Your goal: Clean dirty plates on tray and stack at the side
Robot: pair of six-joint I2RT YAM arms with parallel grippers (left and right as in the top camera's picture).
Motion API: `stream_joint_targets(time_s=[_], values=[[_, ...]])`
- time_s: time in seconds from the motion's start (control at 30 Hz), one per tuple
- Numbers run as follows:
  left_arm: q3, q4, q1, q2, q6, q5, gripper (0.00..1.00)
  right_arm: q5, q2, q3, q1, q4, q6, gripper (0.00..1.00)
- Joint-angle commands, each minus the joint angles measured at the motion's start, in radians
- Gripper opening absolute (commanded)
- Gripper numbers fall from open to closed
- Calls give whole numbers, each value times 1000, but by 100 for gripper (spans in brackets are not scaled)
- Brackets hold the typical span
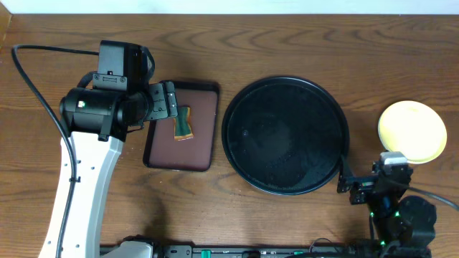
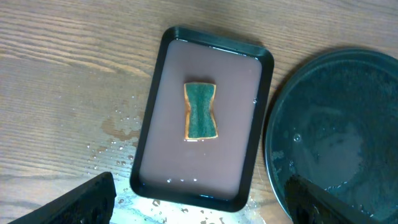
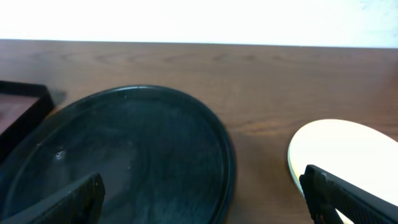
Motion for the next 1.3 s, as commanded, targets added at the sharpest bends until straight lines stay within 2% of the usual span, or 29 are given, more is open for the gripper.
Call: stream_joint_targets(time_s=[0.0, 0.17, 0.47, 1.27], values=[[9, -3, 4, -6, 9, -9, 88, -41, -116, -120, -21, 60, -2, 99], [9, -3, 4, -6, 9, -9, 88, -41, -148, -253, -21, 172, 73, 99], [9, -3, 4, -6, 9, -9, 88, -18, -151, -325, -21, 355, 64, 99], [9, -3, 4, -6, 9, -8, 88, -18, -151, -332, -21, 372, 64, 99]])
